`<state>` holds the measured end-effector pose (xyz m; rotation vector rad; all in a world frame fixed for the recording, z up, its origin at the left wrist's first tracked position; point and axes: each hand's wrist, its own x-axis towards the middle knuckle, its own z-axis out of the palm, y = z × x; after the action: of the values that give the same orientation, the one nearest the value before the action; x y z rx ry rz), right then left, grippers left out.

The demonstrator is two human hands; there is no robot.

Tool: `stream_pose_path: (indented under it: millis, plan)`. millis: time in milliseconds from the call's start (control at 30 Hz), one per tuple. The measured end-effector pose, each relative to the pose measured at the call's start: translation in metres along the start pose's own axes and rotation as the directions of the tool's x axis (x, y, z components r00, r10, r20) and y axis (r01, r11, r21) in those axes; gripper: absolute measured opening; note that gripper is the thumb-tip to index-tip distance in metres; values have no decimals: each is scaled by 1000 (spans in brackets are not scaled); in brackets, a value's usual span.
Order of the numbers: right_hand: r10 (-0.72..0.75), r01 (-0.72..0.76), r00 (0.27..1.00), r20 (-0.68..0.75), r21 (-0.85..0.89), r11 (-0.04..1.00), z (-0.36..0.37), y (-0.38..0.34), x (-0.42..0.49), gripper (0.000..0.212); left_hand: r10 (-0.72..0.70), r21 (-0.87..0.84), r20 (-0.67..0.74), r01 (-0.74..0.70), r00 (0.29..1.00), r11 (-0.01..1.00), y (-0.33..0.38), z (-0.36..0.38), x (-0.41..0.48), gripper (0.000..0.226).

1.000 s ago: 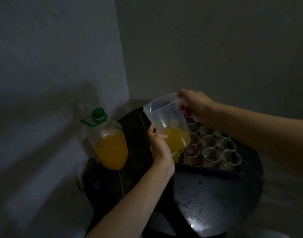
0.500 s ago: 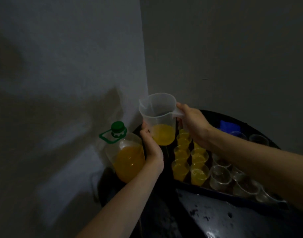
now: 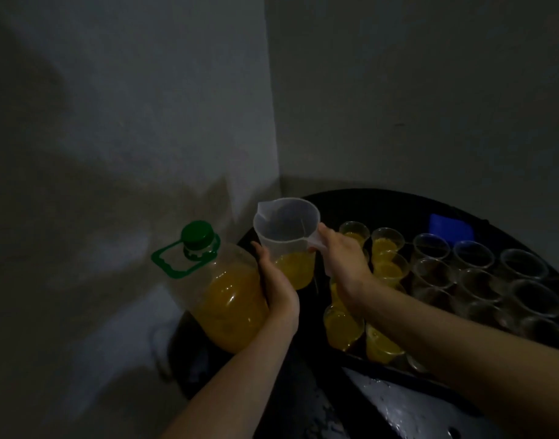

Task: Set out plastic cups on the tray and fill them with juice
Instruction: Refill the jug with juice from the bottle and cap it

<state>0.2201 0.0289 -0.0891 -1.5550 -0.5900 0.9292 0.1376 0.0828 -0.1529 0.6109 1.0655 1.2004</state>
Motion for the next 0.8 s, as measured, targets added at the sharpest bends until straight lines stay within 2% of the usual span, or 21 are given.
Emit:
stream_pose_path:
  millis: [100,200,367,567,633,800]
  plan:
    - [-8,8,1000,-30,11,1000,7,19,6,36,-21,32,7,21,1000,999,-12,-4,11,71]
    - [52,-50,997,-57,42,998,11,34,10,33,-23,71,-9,23,1000,997,-39,-17,27,77]
    - [62,-57,997,-48,107,993,14,51,6,32,-38,114,-54,44,998,993,-59,-25,41,103]
    - [26,-24,999,-30,77,997,14,55,2,30,-37,152,-54,45,998,987,-58,-26,42,107]
    - [16,-15,1000,-15,71,997,15,58,1,28,-62,154,-54,70,997,986,-53,-23,37,102]
    - [25,-23,999,-24,65,998,18,57,-1,26,-43,131,-30,47,999,990,-34,-14,18,65]
